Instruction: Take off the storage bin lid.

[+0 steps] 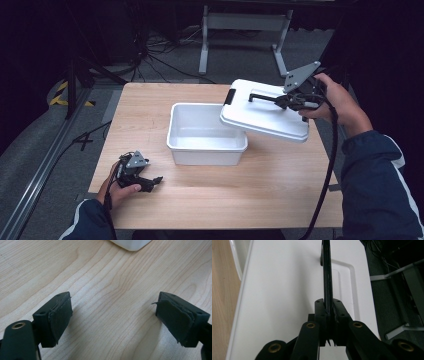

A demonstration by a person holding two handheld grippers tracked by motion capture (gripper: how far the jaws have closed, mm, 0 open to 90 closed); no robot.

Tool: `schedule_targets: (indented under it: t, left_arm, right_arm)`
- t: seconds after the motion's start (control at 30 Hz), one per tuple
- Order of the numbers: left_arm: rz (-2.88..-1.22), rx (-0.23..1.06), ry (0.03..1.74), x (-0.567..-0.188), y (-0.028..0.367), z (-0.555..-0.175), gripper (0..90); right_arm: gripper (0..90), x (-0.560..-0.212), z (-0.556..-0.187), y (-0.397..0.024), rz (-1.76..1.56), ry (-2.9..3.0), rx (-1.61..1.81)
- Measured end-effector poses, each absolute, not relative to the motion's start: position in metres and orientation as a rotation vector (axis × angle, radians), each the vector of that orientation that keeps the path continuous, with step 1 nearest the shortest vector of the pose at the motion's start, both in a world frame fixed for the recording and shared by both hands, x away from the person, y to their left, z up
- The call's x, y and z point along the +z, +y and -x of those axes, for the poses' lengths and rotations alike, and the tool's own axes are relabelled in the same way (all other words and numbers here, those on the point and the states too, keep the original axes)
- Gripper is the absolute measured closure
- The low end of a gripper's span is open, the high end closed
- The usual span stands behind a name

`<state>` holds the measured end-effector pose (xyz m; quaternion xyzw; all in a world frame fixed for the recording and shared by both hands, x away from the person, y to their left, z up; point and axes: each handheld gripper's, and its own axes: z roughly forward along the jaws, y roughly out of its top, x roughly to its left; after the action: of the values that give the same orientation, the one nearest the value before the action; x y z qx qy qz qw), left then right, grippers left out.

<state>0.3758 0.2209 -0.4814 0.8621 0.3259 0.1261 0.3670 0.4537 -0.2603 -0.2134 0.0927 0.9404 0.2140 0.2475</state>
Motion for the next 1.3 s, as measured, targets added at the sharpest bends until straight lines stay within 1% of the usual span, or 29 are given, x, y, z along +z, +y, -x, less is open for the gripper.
schedule_targets:
  t: [0.23, 0.5, 0.93, 1.3]
  left_arm:
    - [-2.218, 0.325, 0.835, -0.481, 0.221, -0.376, 14.3]
    - [-2.218, 0.325, 0.835, -0.481, 0.221, -0.376, 14.3]
    - [-2.220, 0.332, 0.832, -0.481, 0.221, -0.376, 13.9]
    - [-2.220, 0.325, 0.834, -0.481, 0.221, -0.376, 13.9]
  right_arm:
    - [84.6, -0.221, -0.450, -0.292, -0.333, 2.548, 0.592]
    - [84.6, -0.231, -0.448, -0.316, -0.406, 2.528, 0.607]
    - [84.6, -0.251, -0.448, -0.343, -0.489, 2.516, 0.617]
    - [84.6, -0.271, -0.451, -0.355, -0.537, 2.521, 0.612]
